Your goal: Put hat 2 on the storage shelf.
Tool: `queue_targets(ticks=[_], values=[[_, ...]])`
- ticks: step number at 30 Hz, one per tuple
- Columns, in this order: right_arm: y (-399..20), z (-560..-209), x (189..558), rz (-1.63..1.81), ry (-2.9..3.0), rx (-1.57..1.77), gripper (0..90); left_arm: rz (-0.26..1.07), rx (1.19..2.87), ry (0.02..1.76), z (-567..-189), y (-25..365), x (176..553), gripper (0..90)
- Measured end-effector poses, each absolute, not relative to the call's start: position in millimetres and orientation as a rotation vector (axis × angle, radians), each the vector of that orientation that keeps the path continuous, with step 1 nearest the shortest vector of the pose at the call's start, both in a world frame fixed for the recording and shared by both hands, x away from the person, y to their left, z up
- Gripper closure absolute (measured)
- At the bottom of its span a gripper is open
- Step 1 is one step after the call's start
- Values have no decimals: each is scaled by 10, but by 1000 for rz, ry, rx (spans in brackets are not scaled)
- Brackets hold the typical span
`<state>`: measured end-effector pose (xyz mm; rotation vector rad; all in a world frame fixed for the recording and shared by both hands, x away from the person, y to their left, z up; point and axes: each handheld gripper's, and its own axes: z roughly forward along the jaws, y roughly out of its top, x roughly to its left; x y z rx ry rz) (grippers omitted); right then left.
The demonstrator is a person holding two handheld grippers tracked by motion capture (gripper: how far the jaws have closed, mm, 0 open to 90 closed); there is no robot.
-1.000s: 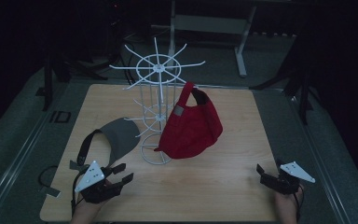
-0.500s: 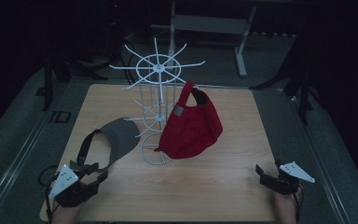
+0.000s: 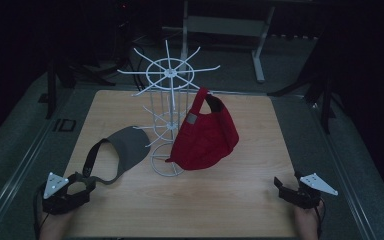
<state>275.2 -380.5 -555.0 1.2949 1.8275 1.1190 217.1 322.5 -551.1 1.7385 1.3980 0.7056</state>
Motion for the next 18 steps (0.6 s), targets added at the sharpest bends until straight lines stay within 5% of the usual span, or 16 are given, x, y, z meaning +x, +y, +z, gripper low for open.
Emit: queue_targets(ticks=[18], values=[[-3792,-5551,2749,1109,1842,1283,132,606,1839,1490,-5666,3346,2564,258]])
